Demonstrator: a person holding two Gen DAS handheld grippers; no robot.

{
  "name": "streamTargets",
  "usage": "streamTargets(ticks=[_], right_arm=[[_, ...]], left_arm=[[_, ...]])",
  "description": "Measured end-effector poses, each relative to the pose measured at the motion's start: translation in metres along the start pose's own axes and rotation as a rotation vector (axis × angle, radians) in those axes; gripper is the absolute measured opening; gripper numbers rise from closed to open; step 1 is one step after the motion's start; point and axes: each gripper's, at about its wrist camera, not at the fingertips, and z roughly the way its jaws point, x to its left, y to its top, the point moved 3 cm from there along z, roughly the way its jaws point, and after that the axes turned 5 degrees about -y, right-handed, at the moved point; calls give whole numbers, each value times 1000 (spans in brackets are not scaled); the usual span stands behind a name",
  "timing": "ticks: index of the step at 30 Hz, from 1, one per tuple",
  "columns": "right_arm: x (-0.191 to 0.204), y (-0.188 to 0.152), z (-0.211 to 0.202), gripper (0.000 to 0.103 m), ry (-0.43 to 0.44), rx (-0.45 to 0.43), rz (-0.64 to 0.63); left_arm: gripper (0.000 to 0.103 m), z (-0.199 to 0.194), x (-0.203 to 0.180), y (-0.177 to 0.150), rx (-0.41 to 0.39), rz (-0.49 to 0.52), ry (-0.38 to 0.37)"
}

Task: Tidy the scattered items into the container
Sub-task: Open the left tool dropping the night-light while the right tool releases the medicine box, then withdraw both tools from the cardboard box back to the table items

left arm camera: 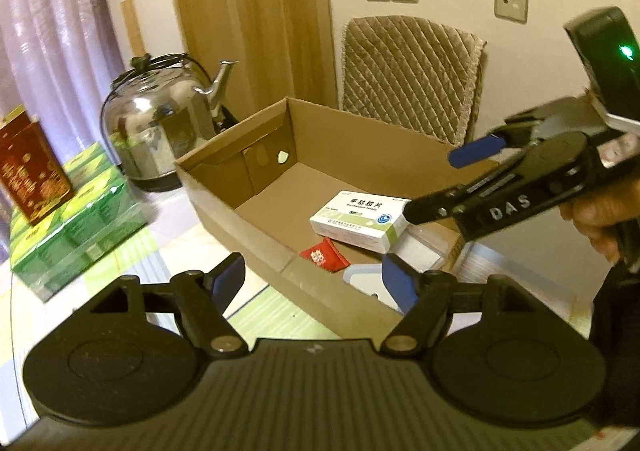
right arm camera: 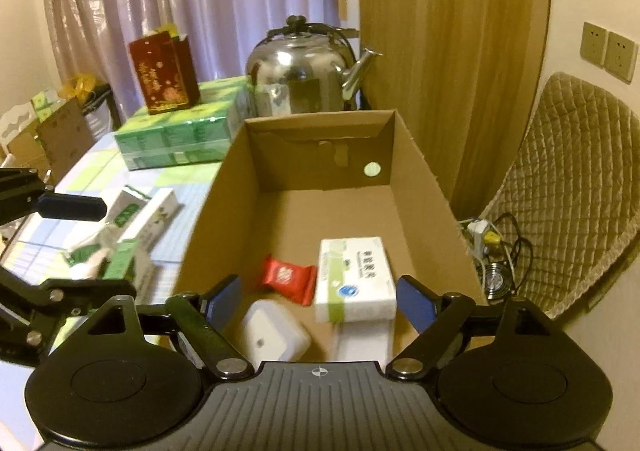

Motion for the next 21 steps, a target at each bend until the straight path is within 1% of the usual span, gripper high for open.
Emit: streamTargets(ticks=[3, 7, 9, 11, 14, 17, 21], right_arm=[[10, -7, -14, 85, 5, -2, 1], [22, -17, -33, 91, 11, -9, 8], [29, -23, -41, 96, 28, -14, 18], [36, -29, -48, 101, 57, -11, 33], [49, -38, -54, 101, 85, -2, 50], [66, -49, -58, 101, 121, 15, 54], [89, -63, -59, 101, 167, 44, 37]], left_arm=[[74, -15, 0, -9, -7, -48, 14], [78, -37, 1, -27, -13, -100, 36], [84, -49, 2, -38, -19, -132, 50], [93, -64, 3, -53, -32, -181, 68], [97, -83, 6, -77, -34, -240, 93], [98, -98, 9, -101, -1, -260, 144], [98, -119, 22, -130, 21, -337, 190]])
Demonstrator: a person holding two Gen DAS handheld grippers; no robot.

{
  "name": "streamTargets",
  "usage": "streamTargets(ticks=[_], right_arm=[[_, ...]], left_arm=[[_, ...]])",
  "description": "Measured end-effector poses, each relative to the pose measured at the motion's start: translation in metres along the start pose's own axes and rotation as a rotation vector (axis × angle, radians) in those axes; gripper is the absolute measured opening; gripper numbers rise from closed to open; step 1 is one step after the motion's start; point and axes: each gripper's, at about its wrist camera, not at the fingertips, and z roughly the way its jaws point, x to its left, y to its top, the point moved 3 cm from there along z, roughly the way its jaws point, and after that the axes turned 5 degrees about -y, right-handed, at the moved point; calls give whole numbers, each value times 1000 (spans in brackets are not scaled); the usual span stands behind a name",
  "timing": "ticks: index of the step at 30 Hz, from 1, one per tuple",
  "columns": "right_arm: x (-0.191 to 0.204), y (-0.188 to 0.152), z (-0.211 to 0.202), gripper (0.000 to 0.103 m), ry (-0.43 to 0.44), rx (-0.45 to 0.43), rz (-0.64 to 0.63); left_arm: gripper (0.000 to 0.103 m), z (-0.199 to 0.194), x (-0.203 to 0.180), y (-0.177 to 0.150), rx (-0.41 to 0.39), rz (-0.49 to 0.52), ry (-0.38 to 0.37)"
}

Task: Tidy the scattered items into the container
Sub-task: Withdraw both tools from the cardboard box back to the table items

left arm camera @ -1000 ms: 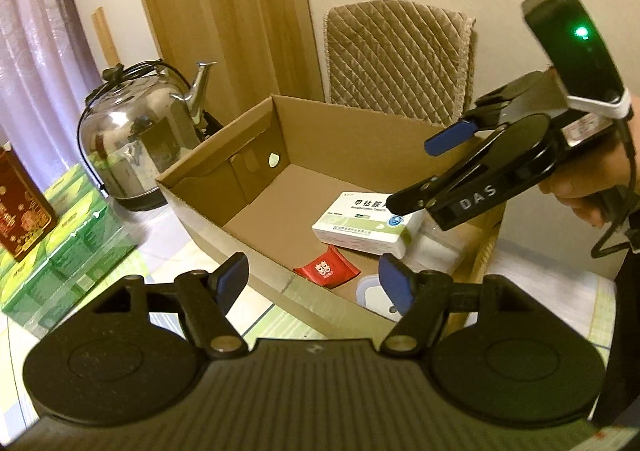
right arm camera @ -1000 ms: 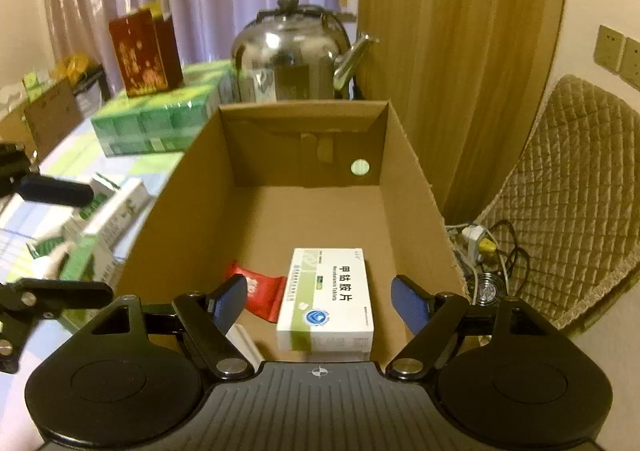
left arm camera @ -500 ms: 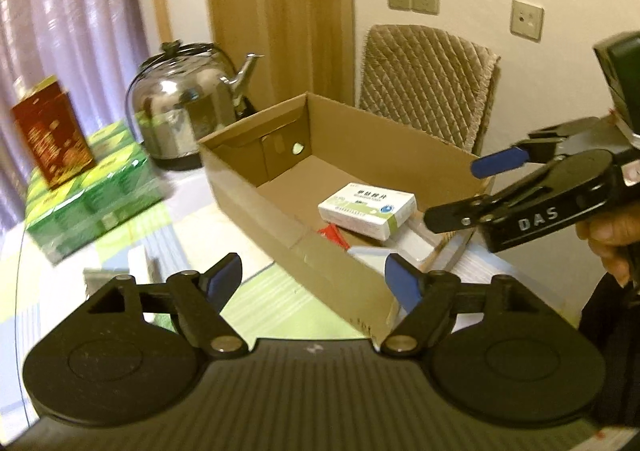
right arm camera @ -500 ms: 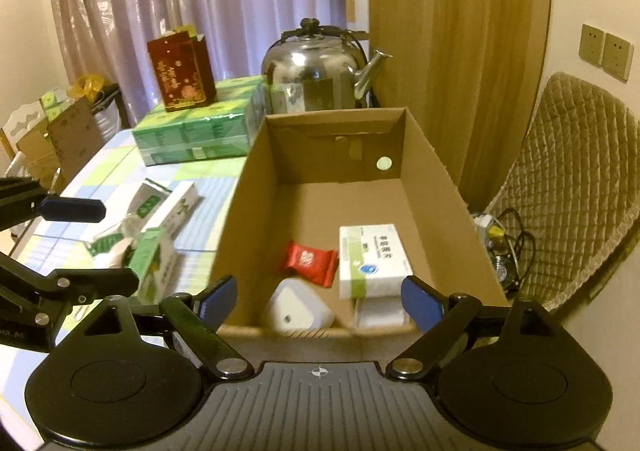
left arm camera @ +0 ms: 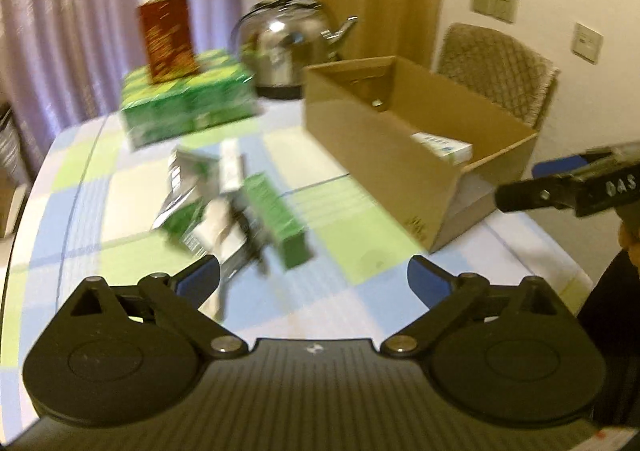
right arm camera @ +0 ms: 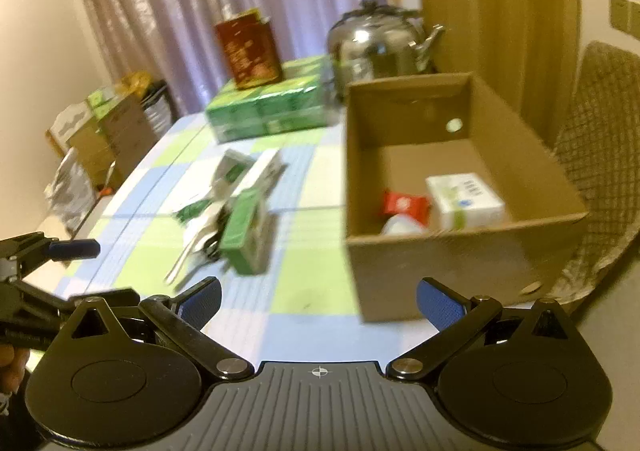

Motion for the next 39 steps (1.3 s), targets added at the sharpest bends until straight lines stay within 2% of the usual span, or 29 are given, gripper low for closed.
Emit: streamTargets(ticks=[3, 8, 15, 31, 39], right_arm=[[15, -9, 5, 101, 25, 28, -14], [35, -19, 13, 101, 54, 50, -33], [51, -24, 21, 101, 65, 69, -65], [69, -19, 51, 101, 65, 86, -121], [83, 1, 84, 101, 66, 68, -174]], left_arm=[[98, -12, 19, -12, 9, -53, 37], [99, -25, 39, -25, 14, -81, 87], [99, -28, 50, -32, 6, -114, 97], [98, -4, 73, -42, 44, -142, 119], [98, 24, 90, -27, 61, -110, 113]])
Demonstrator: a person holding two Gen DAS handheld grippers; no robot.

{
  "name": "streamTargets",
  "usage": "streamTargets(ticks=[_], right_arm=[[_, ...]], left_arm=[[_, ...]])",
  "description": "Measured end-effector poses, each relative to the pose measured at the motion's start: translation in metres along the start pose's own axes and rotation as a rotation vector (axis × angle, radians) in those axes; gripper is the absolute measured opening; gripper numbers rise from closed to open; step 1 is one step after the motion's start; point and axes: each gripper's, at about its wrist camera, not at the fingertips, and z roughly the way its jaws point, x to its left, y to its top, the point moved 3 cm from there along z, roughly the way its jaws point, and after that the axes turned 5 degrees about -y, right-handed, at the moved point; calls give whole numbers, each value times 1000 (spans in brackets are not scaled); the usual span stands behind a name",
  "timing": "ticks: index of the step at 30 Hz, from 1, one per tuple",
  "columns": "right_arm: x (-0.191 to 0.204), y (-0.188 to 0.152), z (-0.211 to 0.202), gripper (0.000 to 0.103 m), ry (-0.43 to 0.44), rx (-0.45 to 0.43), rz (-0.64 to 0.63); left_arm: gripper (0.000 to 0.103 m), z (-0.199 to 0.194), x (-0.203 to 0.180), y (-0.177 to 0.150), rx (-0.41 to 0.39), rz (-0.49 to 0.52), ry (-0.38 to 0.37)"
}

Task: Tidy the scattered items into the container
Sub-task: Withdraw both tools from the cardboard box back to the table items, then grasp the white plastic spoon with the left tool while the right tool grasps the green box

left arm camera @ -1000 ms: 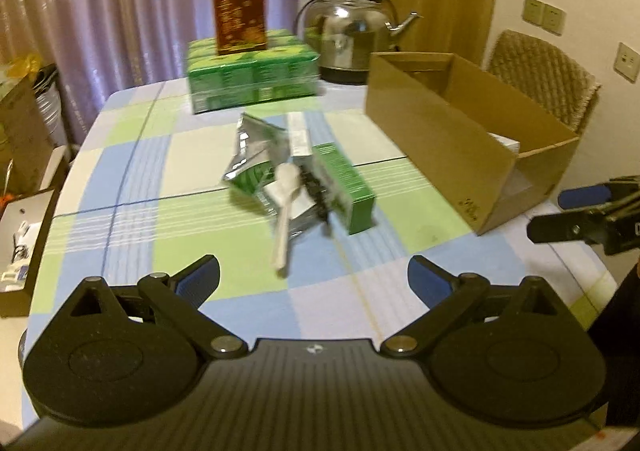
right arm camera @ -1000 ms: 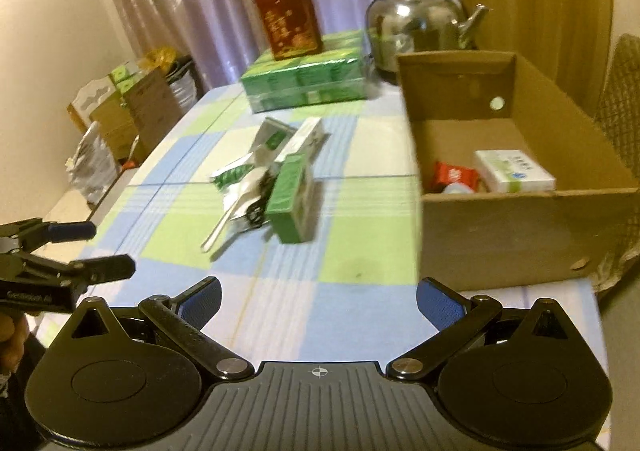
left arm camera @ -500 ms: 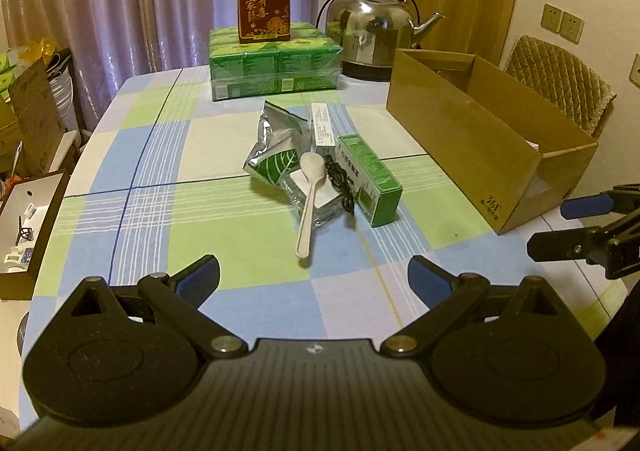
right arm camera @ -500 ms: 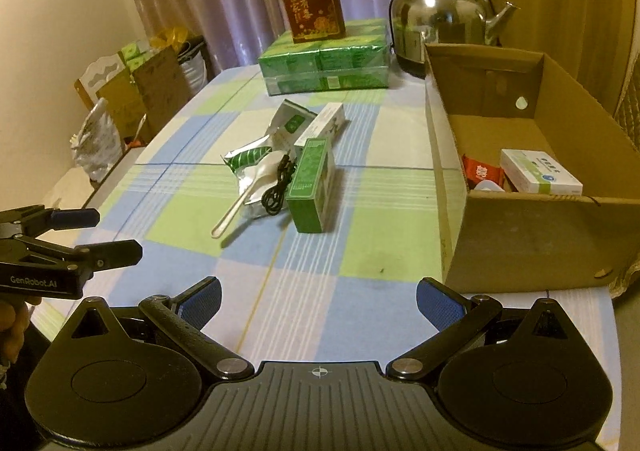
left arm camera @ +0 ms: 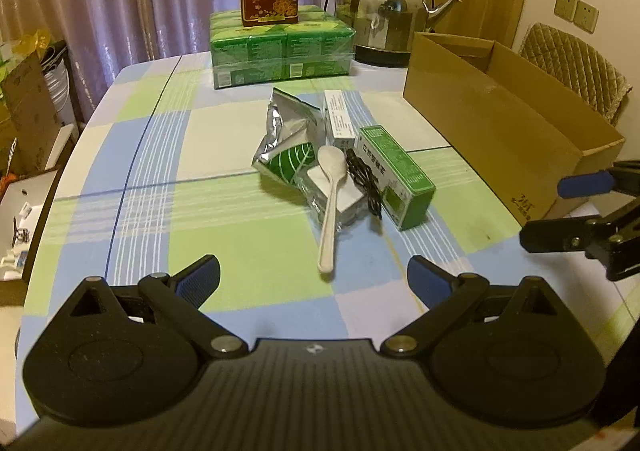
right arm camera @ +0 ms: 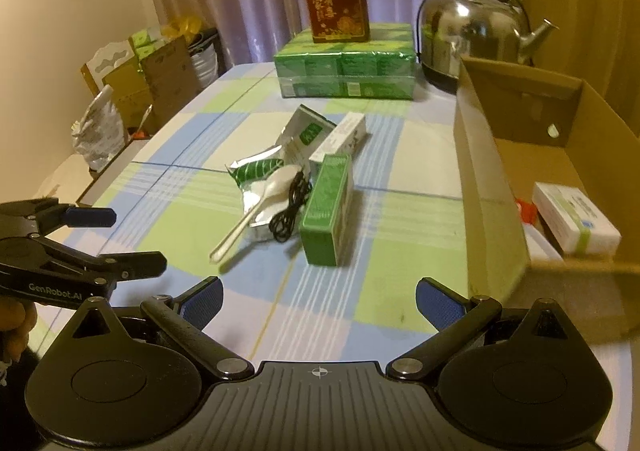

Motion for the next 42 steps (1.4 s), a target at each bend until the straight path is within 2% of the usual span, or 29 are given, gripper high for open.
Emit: streamTargets(ticks=[3, 4, 6, 8, 12, 18, 24, 30, 31, 33, 37, 42], right_arm=[[3, 9, 15, 96, -3, -3, -21], [3, 12, 21, 91, -2, -2, -24], [3, 18, 33, 86, -2, 8, -24], [1, 23, 44, 78, -4, 15, -24], [-2, 33, 66, 73, -12, 29, -28], [-8, 41, 98, 67, -12, 59, -34], [-13, 43, 121, 58, -17, 78, -24], [-8, 47, 137, 43, -7, 91, -30], [-7, 47, 139, 35, -6, 95, -33], [-6, 48, 139, 27, -20, 93, -39], [-8, 43, 131, 27, -22, 104, -33], [-12, 20, 103, 27, -22, 119, -12]], left_arm=[[95, 14, 2, 8, 7, 37, 3], [92, 20, 3, 9, 12, 50, 5], [85, 33, 5, 11, 29, 74, 11], [70, 47, 5, 12, 45, 100, 13], [66, 71, 3, 13, 50, 128, -9], [48, 97, -3, 13, 58, 175, -31], [29, 108, 3, 13, 59, 133, -27], [10, 110, 2, 12, 53, 122, -47], [8, 110, 1, 12, 55, 121, -48], [8, 109, 0, 11, 63, 122, -48], [8, 102, -2, 5, 84, 104, -53], [8, 85, -14, -7, 105, 87, -68]])
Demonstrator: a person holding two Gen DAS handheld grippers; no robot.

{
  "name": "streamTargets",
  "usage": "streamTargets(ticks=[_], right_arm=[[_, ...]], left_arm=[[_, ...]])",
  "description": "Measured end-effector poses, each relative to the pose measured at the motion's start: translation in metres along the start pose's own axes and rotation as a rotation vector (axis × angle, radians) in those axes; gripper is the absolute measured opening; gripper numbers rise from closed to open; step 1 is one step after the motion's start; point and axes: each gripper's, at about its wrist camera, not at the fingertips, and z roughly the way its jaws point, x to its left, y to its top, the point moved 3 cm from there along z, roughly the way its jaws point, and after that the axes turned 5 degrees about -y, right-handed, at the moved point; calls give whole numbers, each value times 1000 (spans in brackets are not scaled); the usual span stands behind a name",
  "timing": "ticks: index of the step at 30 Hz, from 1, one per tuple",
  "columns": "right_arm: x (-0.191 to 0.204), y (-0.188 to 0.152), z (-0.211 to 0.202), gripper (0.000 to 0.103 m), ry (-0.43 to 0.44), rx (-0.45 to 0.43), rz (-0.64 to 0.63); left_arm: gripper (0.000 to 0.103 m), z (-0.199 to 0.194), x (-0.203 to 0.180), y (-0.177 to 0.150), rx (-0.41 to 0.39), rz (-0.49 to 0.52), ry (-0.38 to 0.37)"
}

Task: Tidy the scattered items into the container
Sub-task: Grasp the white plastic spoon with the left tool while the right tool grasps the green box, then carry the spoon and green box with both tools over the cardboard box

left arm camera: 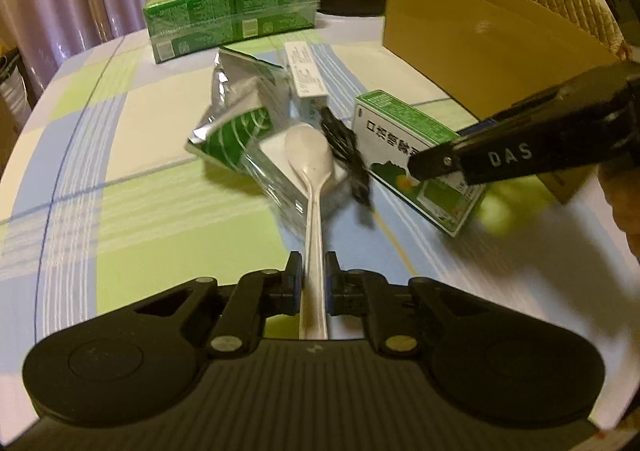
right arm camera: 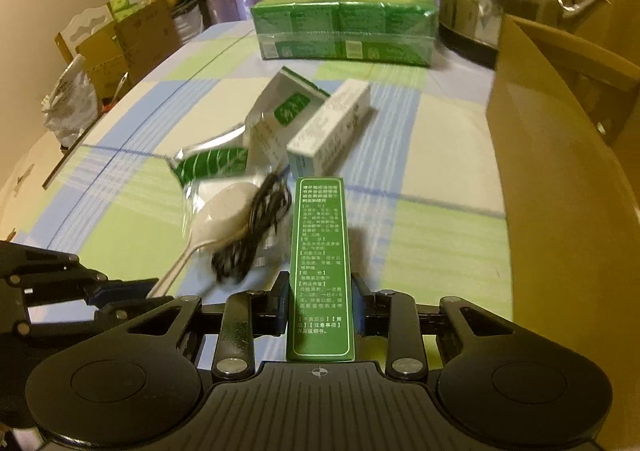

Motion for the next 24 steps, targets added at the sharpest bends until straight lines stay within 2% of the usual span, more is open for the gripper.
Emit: streamTargets(ticks=[8, 12, 14, 16, 21, 24], right_arm=[[-10, -53, -46, 27, 4, 10, 74], [-10, -67, -56, 27, 3, 4, 80], [-11, -69, -58, 27, 1, 0, 83], [-10, -70, -59, 27, 3, -6, 78], [-11, -70, -58, 31, 0, -16, 68], [-14, -70, -56, 42, -5, -19, 73]], left_arm=[[8, -24, -36, -39, 39, -55, -30], [8, -27, -48, -49, 62, -36, -16], [13, -27, -50, -48, 58, -23, 3], [26, -26, -50, -42, 46, -16, 26], [29, -14, -50, -27, 23, 34, 75], [30, -4, -50, -19, 14, 44, 75]])
